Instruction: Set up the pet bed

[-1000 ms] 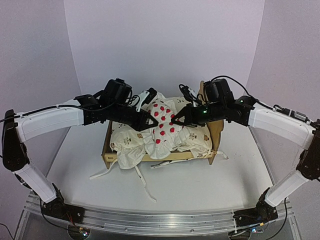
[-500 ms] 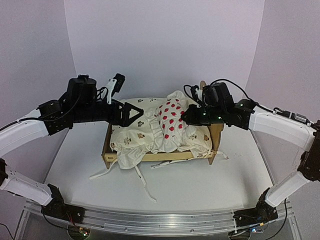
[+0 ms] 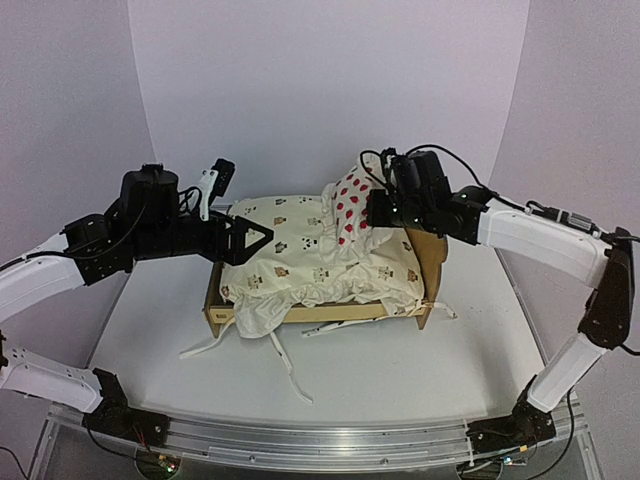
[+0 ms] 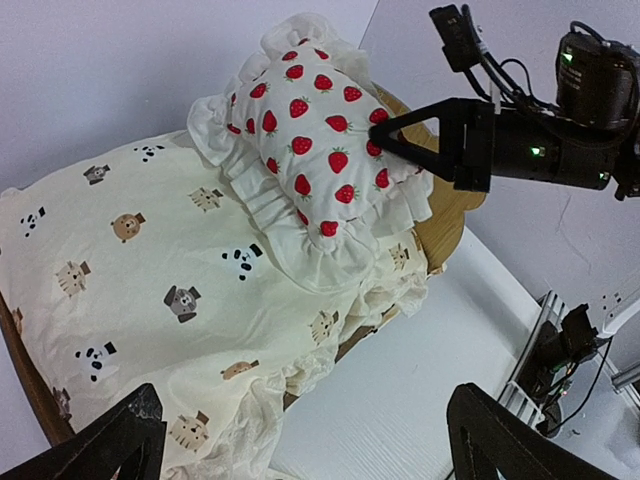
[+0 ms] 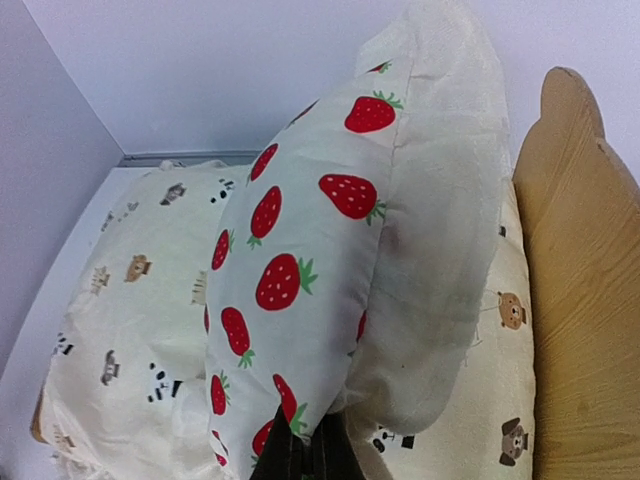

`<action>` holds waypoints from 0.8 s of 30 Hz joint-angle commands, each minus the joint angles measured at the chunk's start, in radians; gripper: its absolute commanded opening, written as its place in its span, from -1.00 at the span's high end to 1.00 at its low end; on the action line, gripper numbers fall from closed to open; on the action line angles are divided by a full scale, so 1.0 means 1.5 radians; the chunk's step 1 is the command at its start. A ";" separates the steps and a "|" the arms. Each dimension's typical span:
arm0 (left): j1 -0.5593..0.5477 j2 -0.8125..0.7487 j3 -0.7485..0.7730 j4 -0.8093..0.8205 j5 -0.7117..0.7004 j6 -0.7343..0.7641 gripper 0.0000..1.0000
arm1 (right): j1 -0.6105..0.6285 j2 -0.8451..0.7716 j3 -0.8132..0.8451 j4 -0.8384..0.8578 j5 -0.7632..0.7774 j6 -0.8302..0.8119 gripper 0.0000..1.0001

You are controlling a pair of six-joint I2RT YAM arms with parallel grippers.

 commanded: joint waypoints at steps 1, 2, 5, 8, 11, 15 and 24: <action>-0.001 -0.012 -0.016 0.018 0.008 -0.009 -0.96 | -0.016 0.045 0.024 0.001 0.019 -0.029 1.00; -0.001 -0.013 -0.019 0.018 0.008 -0.009 -0.96 | -0.019 0.047 0.025 -0.002 0.022 -0.033 1.00; -0.001 -0.017 -0.028 0.015 0.010 -0.011 -0.96 | -0.027 0.048 0.029 -0.009 0.043 -0.063 1.00; -0.001 -0.022 -0.038 0.012 0.010 -0.012 -0.95 | -0.034 0.054 0.046 -0.029 0.056 -0.096 1.00; -0.001 -0.026 -0.046 0.012 0.005 -0.013 -0.96 | -0.039 0.063 0.057 -0.042 0.061 -0.126 0.94; -0.001 -0.023 -0.052 0.013 0.003 -0.014 -0.95 | -0.040 0.070 0.065 -0.067 0.089 -0.143 0.68; -0.001 -0.012 -0.052 0.007 -0.022 -0.015 -0.95 | -0.040 0.023 0.048 -0.075 0.096 -0.114 -0.53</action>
